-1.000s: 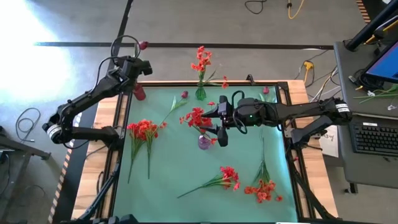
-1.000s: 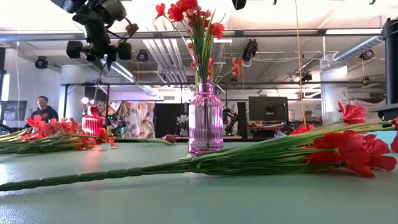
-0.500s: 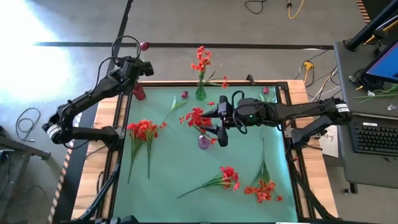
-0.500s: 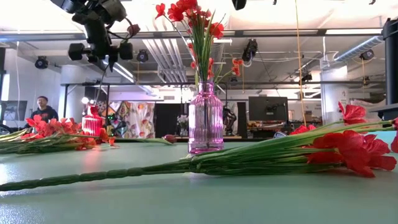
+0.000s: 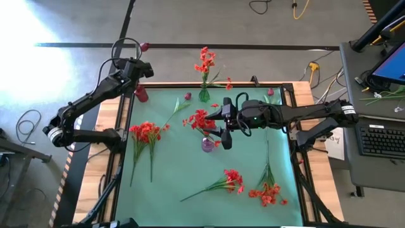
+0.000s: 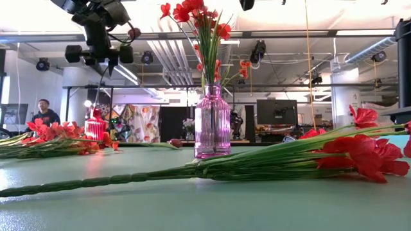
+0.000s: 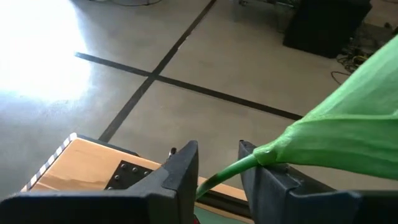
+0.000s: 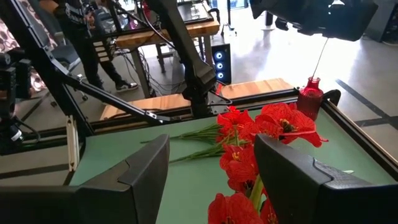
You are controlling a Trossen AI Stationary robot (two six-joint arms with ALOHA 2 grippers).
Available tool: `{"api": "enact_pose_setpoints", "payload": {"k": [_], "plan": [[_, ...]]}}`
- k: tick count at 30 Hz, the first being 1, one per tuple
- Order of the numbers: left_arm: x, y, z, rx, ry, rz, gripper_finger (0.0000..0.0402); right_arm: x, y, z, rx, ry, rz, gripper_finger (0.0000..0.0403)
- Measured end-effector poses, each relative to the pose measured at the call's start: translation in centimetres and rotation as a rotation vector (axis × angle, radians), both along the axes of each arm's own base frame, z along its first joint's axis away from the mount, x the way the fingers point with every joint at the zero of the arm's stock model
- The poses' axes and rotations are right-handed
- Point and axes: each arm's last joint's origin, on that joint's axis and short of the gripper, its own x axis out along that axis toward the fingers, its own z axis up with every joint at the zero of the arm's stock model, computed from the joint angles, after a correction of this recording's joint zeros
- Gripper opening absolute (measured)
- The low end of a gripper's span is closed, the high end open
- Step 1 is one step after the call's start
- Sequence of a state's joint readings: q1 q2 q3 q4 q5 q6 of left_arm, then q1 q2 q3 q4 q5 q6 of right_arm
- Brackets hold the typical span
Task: Sort flowers into vase by color
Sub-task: Put the center pink flower into the red vase
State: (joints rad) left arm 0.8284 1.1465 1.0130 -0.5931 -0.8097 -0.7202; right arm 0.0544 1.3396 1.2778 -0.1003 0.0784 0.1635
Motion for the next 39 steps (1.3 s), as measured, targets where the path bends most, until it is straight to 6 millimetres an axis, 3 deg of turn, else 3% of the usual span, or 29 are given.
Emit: {"api": "enact_pose_setpoints", "payload": {"k": [10,19,27,31,36,39], "plan": [[-0.03,0.00,0.00,-0.006,0.045,-0.014,0.0205,0.00,0.00,0.00,0.000,0.000,0.000,0.0228],[0.05,0.13,-0.16,-0.007,0.069,-0.006,0.0230,0.00,0.00,-0.04,0.001,0.001,0.000,0.0228],[0.03,0.23,-0.21,-0.020,0.208,-0.031,0.0175,0.00,0.00,-0.08,0.001,0.003,0.000,0.0228],[0.04,0.24,-0.19,-0.016,0.198,-0.027,0.0118,0.00,0.00,-0.09,0.001,0.003,0.000,0.0228],[0.28,0.41,0.08,0.003,0.167,-0.060,0.0020,-0.01,0.00,-0.11,0.000,0.006,0.000,0.0228],[0.48,0.51,0.67,0.035,0.155,-0.111,0.0012,-0.03,0.00,-0.19,0.000,0.014,0.000,0.0228]]}}
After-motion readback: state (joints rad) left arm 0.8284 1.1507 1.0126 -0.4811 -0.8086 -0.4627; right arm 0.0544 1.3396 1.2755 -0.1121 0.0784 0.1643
